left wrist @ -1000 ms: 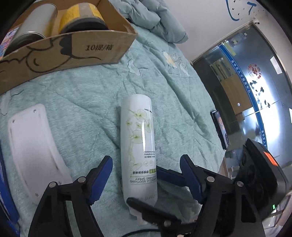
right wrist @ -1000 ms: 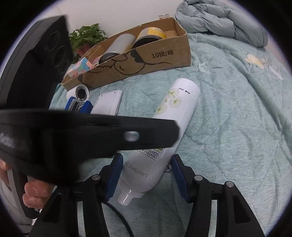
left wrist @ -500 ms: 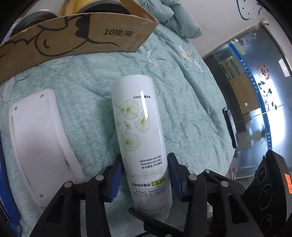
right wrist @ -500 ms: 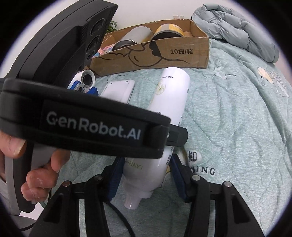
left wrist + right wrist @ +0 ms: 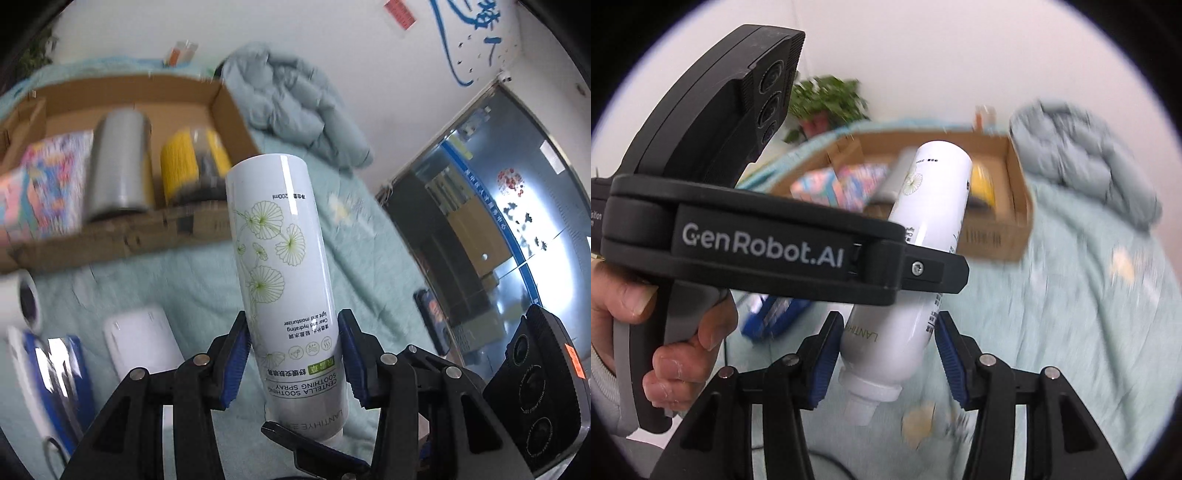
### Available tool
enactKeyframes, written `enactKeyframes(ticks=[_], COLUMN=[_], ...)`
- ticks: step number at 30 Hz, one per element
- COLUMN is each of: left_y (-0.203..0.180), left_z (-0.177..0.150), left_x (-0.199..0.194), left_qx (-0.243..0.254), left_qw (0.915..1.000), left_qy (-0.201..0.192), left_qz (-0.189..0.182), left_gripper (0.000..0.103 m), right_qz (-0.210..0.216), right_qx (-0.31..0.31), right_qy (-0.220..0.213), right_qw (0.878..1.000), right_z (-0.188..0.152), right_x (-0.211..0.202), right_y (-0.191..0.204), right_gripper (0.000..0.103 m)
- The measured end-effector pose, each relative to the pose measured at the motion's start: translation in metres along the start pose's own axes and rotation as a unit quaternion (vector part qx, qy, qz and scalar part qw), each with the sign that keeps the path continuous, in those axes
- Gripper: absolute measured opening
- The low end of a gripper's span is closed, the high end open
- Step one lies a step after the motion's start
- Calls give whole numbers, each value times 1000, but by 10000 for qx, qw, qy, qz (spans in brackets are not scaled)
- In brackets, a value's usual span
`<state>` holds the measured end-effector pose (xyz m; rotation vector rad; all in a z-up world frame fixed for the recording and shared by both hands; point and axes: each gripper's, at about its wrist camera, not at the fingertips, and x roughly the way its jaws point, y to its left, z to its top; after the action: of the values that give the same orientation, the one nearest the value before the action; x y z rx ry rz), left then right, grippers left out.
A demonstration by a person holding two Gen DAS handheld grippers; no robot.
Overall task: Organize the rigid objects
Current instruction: 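Lower the spray bottle into the box beside the jar and release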
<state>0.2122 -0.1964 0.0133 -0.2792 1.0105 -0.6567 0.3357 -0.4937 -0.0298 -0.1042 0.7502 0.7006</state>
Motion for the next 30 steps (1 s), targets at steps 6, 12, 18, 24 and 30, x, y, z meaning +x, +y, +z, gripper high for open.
enactKeyframes(ticks=[6, 12, 18, 24, 30], left_y=[-22, -39, -59, -67, -53], left_z=[55, 112, 170, 213, 234], left_x=[-62, -105, -132, -124, -80], left_qx=[454, 608, 794, 787, 568], left_qw=[9968, 9931, 9901, 9911, 9957], left_qy=[-618, -936, -1086, -1025, -703], left_qz=[221, 360, 395, 328, 200], left_gripper=[44, 44, 44, 44, 44], right_qz=[-43, -75, -286, -445, -479], right_qx=[-453, -730, -854, -785, -730], right_qy=[-558, -903, -1125, -944, -665], right_qw=[9974, 9932, 9896, 9914, 9940], right_z=[54, 108, 149, 175, 174], right_x=[-19, -34, -42, -32, -10], right_y=[14, 14, 6, -12, -39], right_gripper=[50, 50, 50, 50, 50])
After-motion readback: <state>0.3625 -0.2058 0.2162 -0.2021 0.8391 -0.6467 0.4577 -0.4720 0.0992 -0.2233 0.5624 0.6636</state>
